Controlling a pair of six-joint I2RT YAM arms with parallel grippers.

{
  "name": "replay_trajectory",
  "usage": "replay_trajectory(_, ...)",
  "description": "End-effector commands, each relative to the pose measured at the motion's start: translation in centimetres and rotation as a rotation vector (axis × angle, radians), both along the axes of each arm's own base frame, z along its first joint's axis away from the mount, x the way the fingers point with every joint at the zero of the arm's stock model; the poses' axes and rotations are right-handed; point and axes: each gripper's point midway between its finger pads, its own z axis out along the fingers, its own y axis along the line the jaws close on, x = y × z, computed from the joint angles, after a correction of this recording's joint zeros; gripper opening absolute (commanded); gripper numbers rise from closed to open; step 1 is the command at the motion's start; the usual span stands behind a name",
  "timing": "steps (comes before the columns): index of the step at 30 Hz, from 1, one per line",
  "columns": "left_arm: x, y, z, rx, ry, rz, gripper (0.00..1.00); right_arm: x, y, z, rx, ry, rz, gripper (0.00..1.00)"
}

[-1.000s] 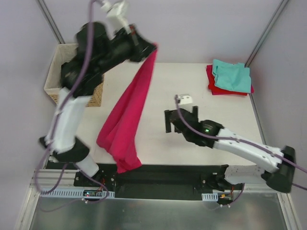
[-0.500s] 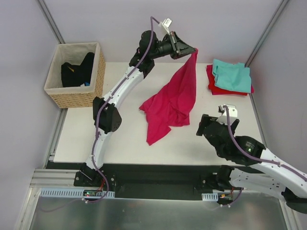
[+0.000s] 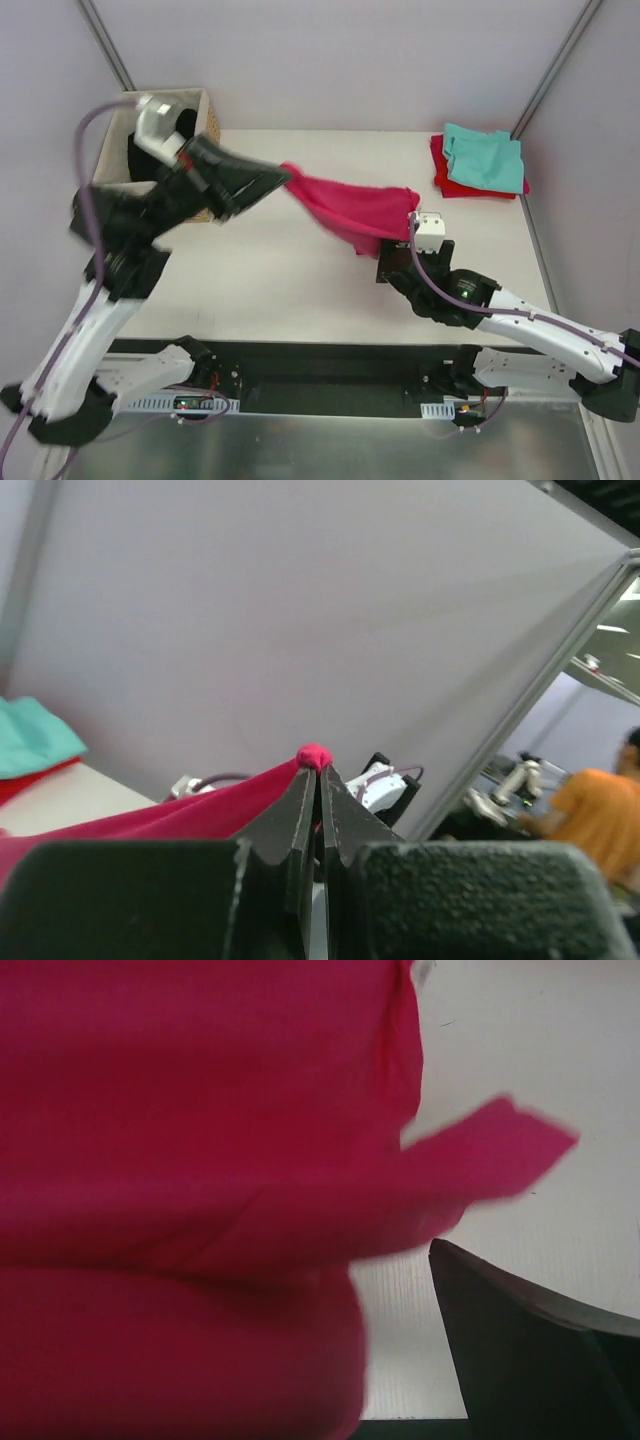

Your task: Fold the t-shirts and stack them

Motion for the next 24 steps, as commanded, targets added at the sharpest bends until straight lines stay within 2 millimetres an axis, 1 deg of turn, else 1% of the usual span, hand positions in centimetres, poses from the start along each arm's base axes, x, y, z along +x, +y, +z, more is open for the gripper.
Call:
replay_trajectory(1, -0.8, 7.5, -6.2, 0.094, -0.07, 0.436, 0.0, 0.4, 1.6, 0.2, 0.026, -0.009, 0.023, 0.97)
replay_trajectory(2, -0.9, 8.1, -7.6, 0.133, -0.045, 0.467, 0.0, 0.4, 1.6, 0.2, 0.012, -0.009, 0.029, 0.97)
replay_trajectory(3, -0.2, 8.7, -10.4, 0.215, -0.001, 0.514, 0.0, 0.5, 2.0, 0.1, 0.013, -0.007, 0.036, 0.97)
replay_trajectory(4, -0.5, 9.4, -11.4, 0.237, 0.02, 0.537, 0.0, 0.6, 2.2, 0.2, 0.015, -0.008, 0.04, 0.97)
replay_trajectory(5, -0.1, 9.6, -12.7, 0.269, 0.044, 0.559, 0.0, 0.7, 2.6, 0.1, 0.011, 0.0, 0.045, 0.97)
replay_trajectory(6, 0.5, 9.6, -15.2, 0.33, 0.083, 0.572, 0.0, 0.7, 3.0, 0.2, 0.017, 0.004, 0.053, 0.97)
replay_trajectory(7, 0.8, 9.7, -16.1, 0.347, 0.105, 0.582, 0.0, 0.7, 3.3, 0.2, 0.016, 0.006, 0.058, 0.97)
replay_trajectory(8, 1.1, 9.5, -17.1, 0.368, 0.12, 0.578, 0.0, 0.8, 3.6, 0.1, 0.015, 0.009, 0.058, 0.97)
replay_trajectory(9, 1.7, 8.9, -18.8, 0.413, 0.138, 0.567, 0.0, 0.8, 3.8, 0.0, 0.017, 0.011, 0.061, 0.97)
replay_trajectory(11, 2.2, 8.3, -20.3, 0.45, 0.172, 0.551, 0.0, 0.7, 4.1, -0.2, 0.017, 0.017, 0.068, 0.97)
replay_trajectory(12, 2.9, 7.8, -21.4, 0.483, 0.193, 0.539, 0.0, 0.6, 4.1, -0.4, 0.012, 0.022, 0.067, 0.97)
replay_trajectory(15, 3.7, 7.1, -22.4, 0.514, 0.227, 0.526, 0.0, 0.5, 3.7, -0.7, -0.001, 0.021, 0.063, 0.97)
replay_trajectory(19, 4.6, 7.3, -22.3, 0.526, 0.225, 0.566, 0.0, 0.3, 3.2, -0.7, -0.014, 0.021, 0.067, 0.97)
replay_trajectory(20, 5.0, 7.9, -22.6, 0.544, 0.23, 0.602, 0.0, 0.2, 3.2, -0.7, -0.016, 0.022, 0.07, 0.97)
replay_trajectory(22, 5.8, 9.2, -22.0, 0.559, 0.23, 0.689, 0.0, 0.1, 3.2, -1.0, -0.026, 0.033, 0.083, 0.97)
replay_trajectory(23, 6.4, 10.3, -22.5, 0.592, 0.249, 0.754, 0.0, 0.1, 3.3, -1.2, -0.031, 0.041, 0.086, 0.97)
replay_trajectory(24, 6.7, 11.2, -21.5, 0.589, 0.244, 0.801, 0.0, -0.1, 3.3, -1.7, -0.042, 0.06, 0.091, 0.97)
